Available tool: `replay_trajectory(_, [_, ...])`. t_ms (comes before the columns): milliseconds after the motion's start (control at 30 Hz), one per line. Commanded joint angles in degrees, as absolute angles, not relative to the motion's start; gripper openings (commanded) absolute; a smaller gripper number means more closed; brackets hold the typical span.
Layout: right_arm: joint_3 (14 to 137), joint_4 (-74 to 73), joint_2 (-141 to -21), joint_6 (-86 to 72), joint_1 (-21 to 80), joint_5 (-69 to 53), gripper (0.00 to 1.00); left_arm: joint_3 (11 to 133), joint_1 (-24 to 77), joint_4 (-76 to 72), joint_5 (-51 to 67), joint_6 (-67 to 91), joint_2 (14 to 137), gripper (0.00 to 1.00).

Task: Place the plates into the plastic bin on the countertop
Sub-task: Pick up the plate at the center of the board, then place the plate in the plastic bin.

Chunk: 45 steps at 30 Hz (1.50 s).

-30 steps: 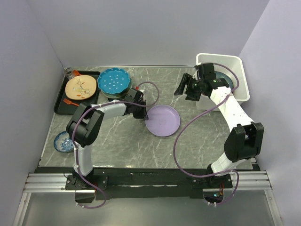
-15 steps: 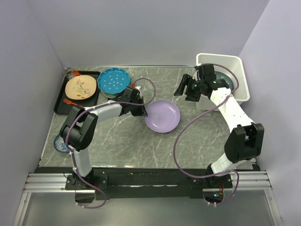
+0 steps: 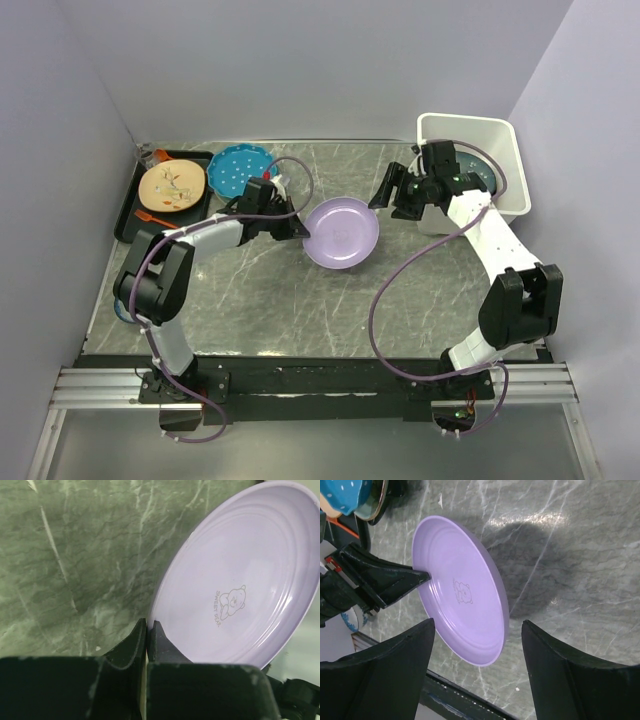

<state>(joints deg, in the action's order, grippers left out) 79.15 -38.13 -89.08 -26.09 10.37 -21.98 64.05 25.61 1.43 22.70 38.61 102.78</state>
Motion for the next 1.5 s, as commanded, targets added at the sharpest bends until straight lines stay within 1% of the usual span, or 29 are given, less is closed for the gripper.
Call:
replay_trajectory(0, [77.7,-35.25,-86.66,-26.02,10.81,-24.43,0.75,63.46,25.05,-4.21,28.3,40.69,99.58,0.01])
replay_trajectory(167, [76.03,-33.93,-87.01,-26.28,11.07,-26.19,0.7,63.02,24.7,-6.5,30.59,42.01,99.41,0.01])
replay_trajectory(200, [75.85,-33.66,-87.1,-26.28,11.16,-26.97,0.67,63.1,24.7,-6.42,30.67,42.01,99.32,0.01])
replay_trajectory(367, [75.59,-33.22,-88.59,-26.37,11.95,-27.86,0.63,63.19,24.61,-7.03,31.55,42.19,98.79,0.01])
replay_trajectory(433, [75.59,-33.05,-88.94,-26.37,12.04,-28.65,0.59,63.28,24.61,-7.21,31.9,42.36,98.61,0.01])
replay_trajectory(567, [75.85,-32.96,-89.91,-26.28,12.57,-29.44,0.47,63.46,24.61,-6.94,31.99,42.19,98.53,0.01])
replay_trajectory(600, [75.94,-33.05,-90.09,-26.28,12.57,-29.62,0.41,63.46,24.61,-6.94,32.08,42.1,98.44,0.01])
replay_trajectory(733, [75.85,-32.78,-90.79,-26.1,12.66,-30.14,0.29,63.63,24.61,-6.33,32.26,41.93,98.35,0.01])
replay_trajectory(767, [75.85,-32.78,-90.88,-26.02,12.74,-30.32,0.22,63.89,24.61,-6.15,32.17,41.84,98.35,0.01])
replay_trajectory(833, [75.76,-32.61,-90.97,-26.02,12.66,-30.41,0.14,63.98,24.61,-6.07,32.26,41.84,98.26,0.01])
replay_trajectory(867, [75.76,-32.61,-90.97,-26.02,12.74,-30.32,0.08,63.98,24.61,-5.98,32.08,41.75,98.09,0.01])
replay_trajectory(1000, [76.72,-33.39,-90.97,-25.93,12.74,-29.36,0.04,64.95,24.61,-3.7,30.94,40.61,98.0,0.01])
replay_trajectory(1167, [77.7,-34.02,-90.88,-25.58,12.83,-29.0,0.02,66.62,24.52,-0.62,28.92,39.11,97.74,0.09])
replay_trajectory(1200, [77.52,-33.93,-90.79,-25.66,12.75,-28.83,0.02,66.88,24.61,-0.09,28.31,38.76,97.65,0.13])
replay_trajectory(1267, [77.34,-33.66,-90.88,-25.66,12.74,-28.83,0.02,66.97,24.61,-0.09,27.95,38.67,97.3,0.18])
replay_trajectory(1300, [77.0,-33.58,-90.79,-25.66,12.74,-28.83,0.01,66.97,24.61,-0.09,27.69,38.41,97.12,0.25])
replay_trajectory(1367, [76.64,-33.23,-90.7,-25.75,12.74,-29.0,0.01,67.15,24.61,1.67,27.25,38.06,96.95,0.33])
replay_trajectory(1400, [76.21,-33.05,-90.53,-25.75,12.83,-29.0,0.01,67.24,24.61,2.19,26.99,37.8,96.86,0.39])
replay_trajectory(1467, [75.85,-32.7,-90.35,-25.84,12.66,-29.09,0.01,67.06,24.61,2.46,26.54,37.53,96.33,0.44])
